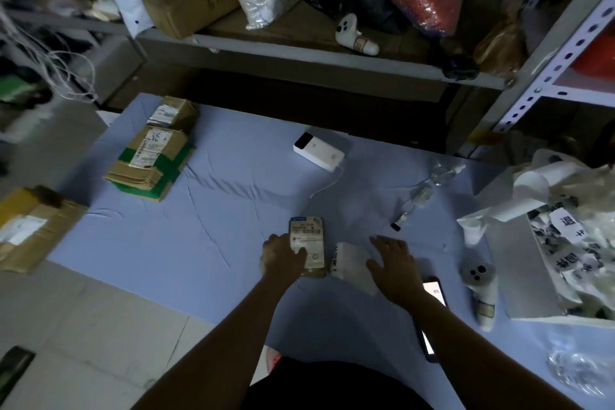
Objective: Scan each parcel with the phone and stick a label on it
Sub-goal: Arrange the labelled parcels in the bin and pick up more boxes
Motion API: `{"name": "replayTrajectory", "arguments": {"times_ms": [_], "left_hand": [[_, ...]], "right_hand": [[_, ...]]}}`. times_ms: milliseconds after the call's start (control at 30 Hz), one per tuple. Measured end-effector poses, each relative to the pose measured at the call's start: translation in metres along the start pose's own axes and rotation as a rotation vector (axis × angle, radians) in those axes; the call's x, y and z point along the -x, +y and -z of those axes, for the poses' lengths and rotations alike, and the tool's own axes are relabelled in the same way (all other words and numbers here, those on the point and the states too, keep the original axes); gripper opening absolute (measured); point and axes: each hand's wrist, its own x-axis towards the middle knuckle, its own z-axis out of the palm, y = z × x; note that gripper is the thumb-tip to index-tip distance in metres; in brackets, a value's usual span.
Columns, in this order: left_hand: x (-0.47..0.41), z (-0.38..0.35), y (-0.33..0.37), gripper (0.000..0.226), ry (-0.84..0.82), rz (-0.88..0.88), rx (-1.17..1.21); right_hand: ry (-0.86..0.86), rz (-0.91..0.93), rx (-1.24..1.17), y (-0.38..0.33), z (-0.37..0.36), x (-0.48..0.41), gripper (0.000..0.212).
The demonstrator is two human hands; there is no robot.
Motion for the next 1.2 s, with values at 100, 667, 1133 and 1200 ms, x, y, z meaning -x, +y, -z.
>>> {"name": "replayTrajectory", "arguments": {"times_ms": [100,667,1133,1200], "left_hand": [[0.004,0.002,0.010,0.043,0.023,-0.039,0.010],[0.053,-0.021,0.023,0.025,-0.127,-0.167,0.320],[0.057,-0.020,0.024,0.019,-0.087,0.057,0.614],[0.055,-0.019,0.021,0.020,-0.082,0.099,0.634]], "right_hand": [[-0.155,0.024,-0.009,-0.026,-0.004,-0.019,0.061],[-0.128,0.020,-0.639,-0.067,0.006,0.020,0.042],[-0.041,0.020,-0.648,-0.075,0.003,0.042,0.051],[-0.054,0.021,-0.619,-0.074,0.003,0.043,0.052]]}}
